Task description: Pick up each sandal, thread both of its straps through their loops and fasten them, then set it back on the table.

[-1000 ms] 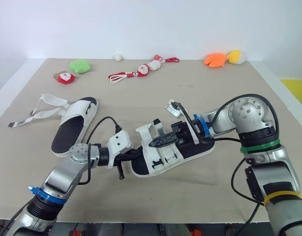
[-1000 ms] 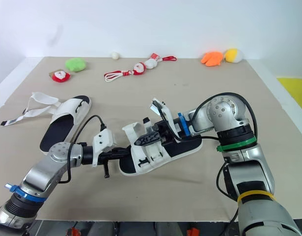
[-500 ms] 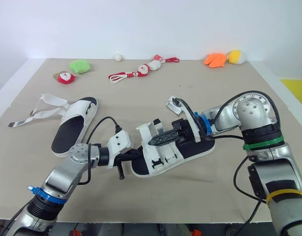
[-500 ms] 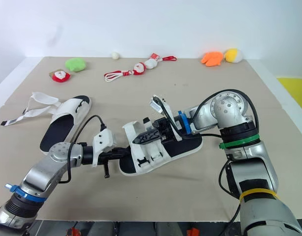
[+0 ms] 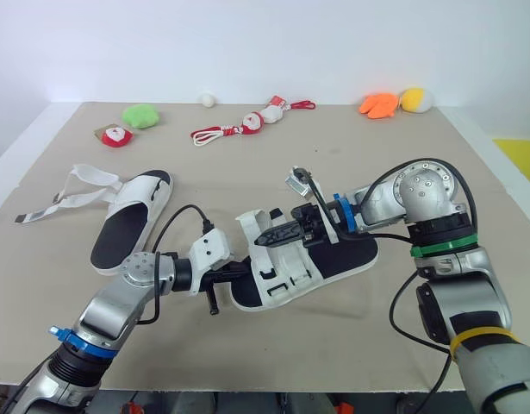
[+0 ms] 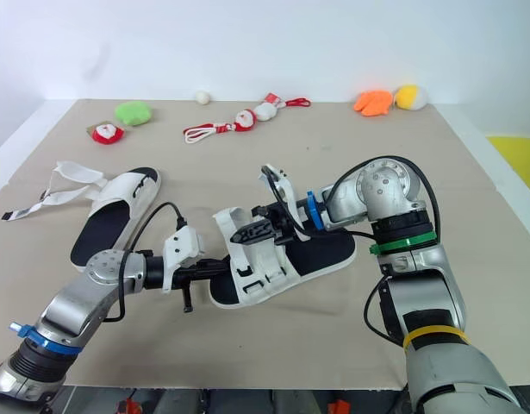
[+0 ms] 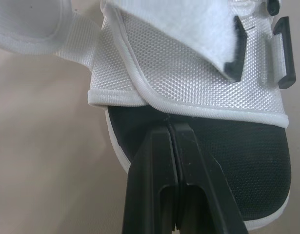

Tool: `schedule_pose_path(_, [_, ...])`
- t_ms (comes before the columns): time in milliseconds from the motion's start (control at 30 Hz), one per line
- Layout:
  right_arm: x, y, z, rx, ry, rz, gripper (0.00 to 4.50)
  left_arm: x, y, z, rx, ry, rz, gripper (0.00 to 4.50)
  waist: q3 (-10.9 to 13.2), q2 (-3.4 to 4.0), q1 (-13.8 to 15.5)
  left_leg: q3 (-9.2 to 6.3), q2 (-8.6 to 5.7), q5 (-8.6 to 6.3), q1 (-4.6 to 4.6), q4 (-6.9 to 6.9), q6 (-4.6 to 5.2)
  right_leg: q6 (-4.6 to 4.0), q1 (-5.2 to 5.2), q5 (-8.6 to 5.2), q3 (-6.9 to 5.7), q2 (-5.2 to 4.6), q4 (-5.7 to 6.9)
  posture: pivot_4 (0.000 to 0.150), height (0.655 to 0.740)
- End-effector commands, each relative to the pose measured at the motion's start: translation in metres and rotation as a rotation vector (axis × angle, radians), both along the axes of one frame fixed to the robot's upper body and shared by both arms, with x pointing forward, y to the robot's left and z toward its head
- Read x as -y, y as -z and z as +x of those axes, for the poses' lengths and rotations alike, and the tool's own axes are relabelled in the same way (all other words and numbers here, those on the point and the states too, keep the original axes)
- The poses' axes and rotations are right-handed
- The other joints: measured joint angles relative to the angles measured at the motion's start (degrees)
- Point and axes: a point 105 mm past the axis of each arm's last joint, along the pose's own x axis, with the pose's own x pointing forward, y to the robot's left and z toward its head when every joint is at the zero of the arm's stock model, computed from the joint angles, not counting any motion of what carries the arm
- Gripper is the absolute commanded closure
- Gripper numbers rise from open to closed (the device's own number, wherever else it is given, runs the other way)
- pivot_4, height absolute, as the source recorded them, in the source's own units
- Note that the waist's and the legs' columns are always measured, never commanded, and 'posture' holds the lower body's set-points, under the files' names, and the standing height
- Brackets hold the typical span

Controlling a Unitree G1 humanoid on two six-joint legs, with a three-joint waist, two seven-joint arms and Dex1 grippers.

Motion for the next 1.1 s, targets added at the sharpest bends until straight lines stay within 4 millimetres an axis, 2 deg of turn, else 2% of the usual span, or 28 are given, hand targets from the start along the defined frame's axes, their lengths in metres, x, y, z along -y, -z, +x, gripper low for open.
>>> schedule_pose_path(33, [0.002, -0.004, -0.005, 0.002, -0.03, 0.006, 4.44, 0.0, 0.029, -0.01, -0.11, 0.005, 0.053, 4.5, 0.0, 0.0, -0.04, 0.0, 0.0, 0.0, 0.0, 0.0, 0.0, 0.0, 0.0, 0.0, 0.01, 0.0, 0.0, 0.15, 0.74])
schedule_pose_path(267, [0.004, -0.008, -0.014, -0.023, -0.077, 0.014, 4.44, 0.001, 0.029, -0.01, -0.11, 0.004, 0.052, 4.5, 0.0, 0.0, -0.03, 0.0, -0.01, 0.0, 0.01, 0.0, 0.0, 0.0, 0.0, 0.0, 0.01, 0.0, 0.0, 0.15, 0.74])
schedule_pose_path(800, [0.001, -0.022, -0.015, -0.036, -0.08, 0.055, 4.44, 0.002, 0.03, -0.009, -0.107, 0.012, 0.061, 4.5, 0.0, 0.01, -0.03, 0.0, 0.0, 0.0, 0.0, 0.01, 0.01, 0.0, -0.01, 0.0, 0.01, 0.0, 0.0, 0.15, 0.74])
schedule_pose_path(1100, [0.013, 0.004, -0.021, -0.085, -0.055, -0.034, 4.44, 0.002, 0.032, -0.01, -0.11, 0.007, 0.061, 4.5, 0.0, 0.01, 0.02, -0.01, -0.03, 0.0, -0.02, 0.0, 0.01, -0.04, 0.0, -0.03, 0.01, -0.03, -0.02, 0.15, 0.74])
